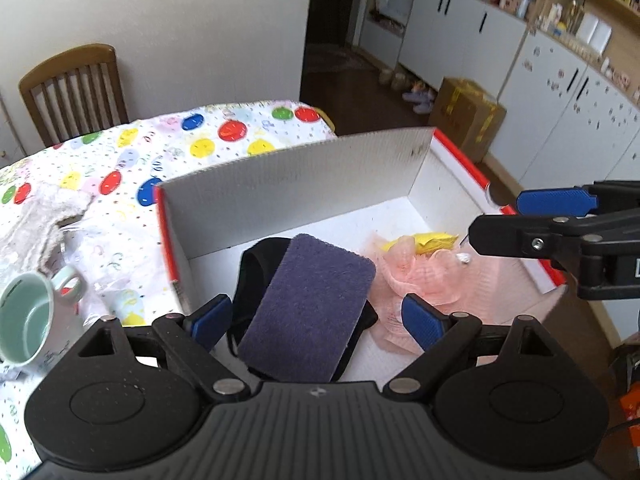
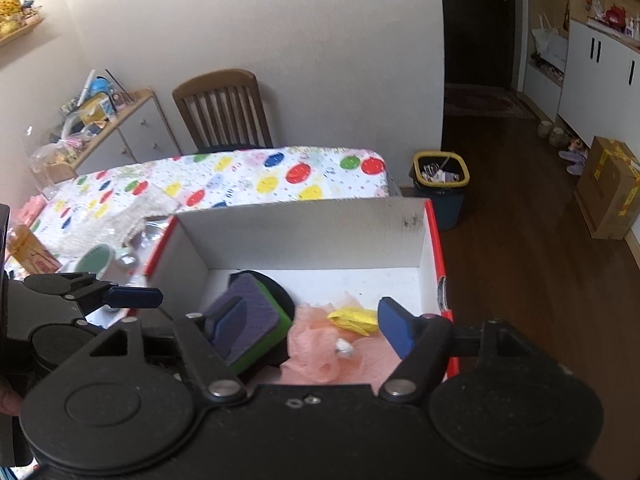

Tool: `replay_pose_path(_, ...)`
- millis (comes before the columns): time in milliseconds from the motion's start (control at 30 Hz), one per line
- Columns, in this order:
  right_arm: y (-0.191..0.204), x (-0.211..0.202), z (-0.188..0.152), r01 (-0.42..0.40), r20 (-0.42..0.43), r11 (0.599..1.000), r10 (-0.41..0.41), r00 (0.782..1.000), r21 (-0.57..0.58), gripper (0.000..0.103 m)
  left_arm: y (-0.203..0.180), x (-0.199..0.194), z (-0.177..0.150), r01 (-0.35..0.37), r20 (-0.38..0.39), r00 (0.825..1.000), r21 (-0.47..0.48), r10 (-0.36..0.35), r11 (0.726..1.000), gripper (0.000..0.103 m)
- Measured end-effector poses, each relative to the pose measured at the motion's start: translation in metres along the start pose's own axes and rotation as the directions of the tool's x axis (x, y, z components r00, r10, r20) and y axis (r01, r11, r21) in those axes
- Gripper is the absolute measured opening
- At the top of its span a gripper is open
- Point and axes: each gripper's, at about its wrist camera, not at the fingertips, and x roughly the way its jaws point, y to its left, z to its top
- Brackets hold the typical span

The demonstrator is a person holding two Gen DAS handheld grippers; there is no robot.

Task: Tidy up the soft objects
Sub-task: 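Open the right gripper to drop the yellow sponge while the left gripper lowers the purple sponge into the box, then move both tools away from the box toward the items on the table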

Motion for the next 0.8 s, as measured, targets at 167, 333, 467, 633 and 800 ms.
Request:
replay_pose_path(167,0.015,-0.018,-0.003,-0.045,0.033,0.999,0.045,0.998,-0.018,0.075,0.009,-0.032,-0.01,0.001,0.067,0.998,-0.019,0.001,1.0,0.092)
replay_pose_path(333,0.036,-0.035,-0.007,-0.066,0.083,0.996,0.07,0.994,-0.052,0.081,0.021,-0.063,-0.02,-0.001,0.124,0.992,-0.04,0.006,0.999,0.092)
replay_pose_path(467,0.054,-0.046,-0.011,-0.085,0.113,0.993,0.093,0.989,-0.078,0.084,0.032,-0.089,-0.03,-0.009,0.164,0.986,-0.051,0.017,0.999,0.092)
replay_pose_path(633,0.078,-0.056,-0.018,-0.097,0.148,0.991,0.11,0.983,-0.089,0.089,0.053,-0.112,-0.043,0.003,0.185,0.982,-0.117,0.019,0.993,0.093)
replay_pose_path(800,0.103,-0.062,-0.027,-0.122,0.168,0.986,0.14,0.976,-0.111,0.097,0.076,-0.132,-0.058,0.007,0.221,0.975,-0.149,0.026,0.989,0.097)
